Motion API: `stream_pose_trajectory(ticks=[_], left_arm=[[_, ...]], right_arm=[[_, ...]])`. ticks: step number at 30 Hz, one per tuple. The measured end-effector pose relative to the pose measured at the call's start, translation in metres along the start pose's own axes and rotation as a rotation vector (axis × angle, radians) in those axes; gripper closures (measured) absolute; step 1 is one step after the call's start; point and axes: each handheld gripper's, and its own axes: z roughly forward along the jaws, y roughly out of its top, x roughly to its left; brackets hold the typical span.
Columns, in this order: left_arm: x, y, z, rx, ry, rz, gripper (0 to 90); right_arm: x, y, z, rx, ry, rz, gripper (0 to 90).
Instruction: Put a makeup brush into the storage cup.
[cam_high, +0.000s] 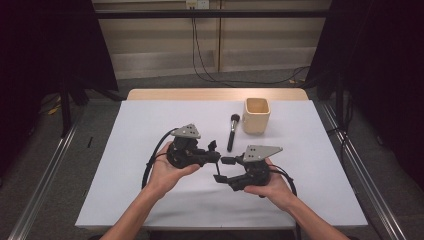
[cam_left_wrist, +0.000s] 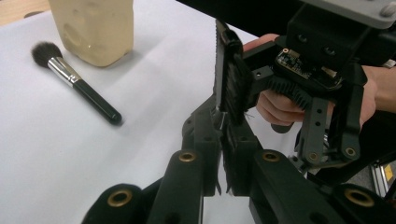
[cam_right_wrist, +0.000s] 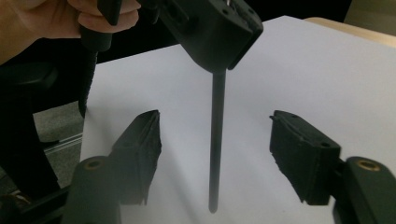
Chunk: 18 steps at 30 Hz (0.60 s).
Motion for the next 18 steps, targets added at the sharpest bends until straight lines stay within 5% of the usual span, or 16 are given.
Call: stream_pose_trajectory(ticks=[8, 18], left_arm=[[-0.0004, 0.0003, 0.0032, -0.017, -0.003, -0.014, 85.5], [-0.0017, 0.0007, 0.0082, -0.005, -0.011, 0.001, 85.5]], right_arm=[[-0.0020, -0.0012, -0.0006, -0.019, 0.019, 0.006, 65.3], [-0.0065, -0.0025, -0.0034, -0.023, 0.026, 0.012, 80.6]])
